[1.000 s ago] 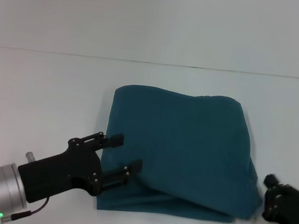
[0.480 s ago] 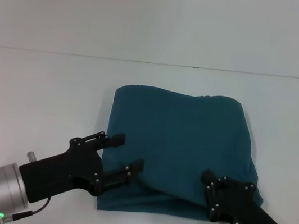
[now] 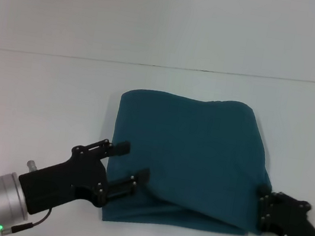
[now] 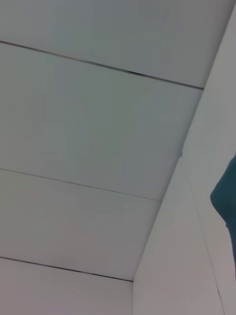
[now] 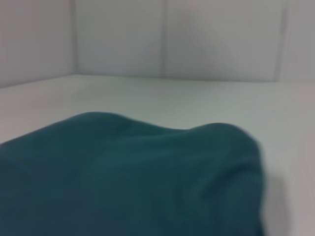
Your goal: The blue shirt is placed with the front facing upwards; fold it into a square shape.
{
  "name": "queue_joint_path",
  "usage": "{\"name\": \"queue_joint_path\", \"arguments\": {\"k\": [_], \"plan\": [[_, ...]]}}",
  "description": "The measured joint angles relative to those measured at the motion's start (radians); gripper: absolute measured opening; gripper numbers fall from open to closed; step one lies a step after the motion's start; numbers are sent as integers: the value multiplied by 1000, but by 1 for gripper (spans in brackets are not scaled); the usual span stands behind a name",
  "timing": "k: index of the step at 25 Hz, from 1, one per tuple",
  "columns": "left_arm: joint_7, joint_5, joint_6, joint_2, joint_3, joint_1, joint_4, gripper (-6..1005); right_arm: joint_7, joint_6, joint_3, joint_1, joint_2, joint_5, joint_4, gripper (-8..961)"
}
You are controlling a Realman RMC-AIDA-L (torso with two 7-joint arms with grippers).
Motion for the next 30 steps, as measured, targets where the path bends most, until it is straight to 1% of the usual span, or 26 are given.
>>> {"name": "queue_joint_path", "arguments": {"k": [2,5,7,8,10,14,17,19,23,27,30], "plan": [[1,0,0,1,0,2,0,718,2,-26,42,-13,0,0,-3,-2],[1,0,0,2,0,3,-1,718,3,-118,80,-21,-1,-2,2,-2],[1,0,0,2,0,4,-3,718,4,-159,79,-5,0,-11,5,-2],[1,0,0,2,0,4,-4,718,4,-155,76,14,0,-20,9,-2],[2,0,0,1,0,2,-3,718,2,-131,71,57,1,-41,13,-2],[8,0,0,0,-1,-1,-1,718,-2,8,71,156,3,-70,14,-2],[9,0,0,-1,-1,-3,-1,718,-4,63,75,183,5,-70,10,-2],[10,0,0,-1,-1,-3,-3,717,-4,69,77,173,4,-66,9,-2],[10,0,0,2,-2,-3,-3,717,0,84,110,123,0,-55,0,-1],[10,0,-8,1,-2,-4,0,717,3,134,187,88,-1,-54,-16,-1],[10,0,-8,1,-2,-4,1,717,5,123,261,67,-1,-53,-19,-1]]}}
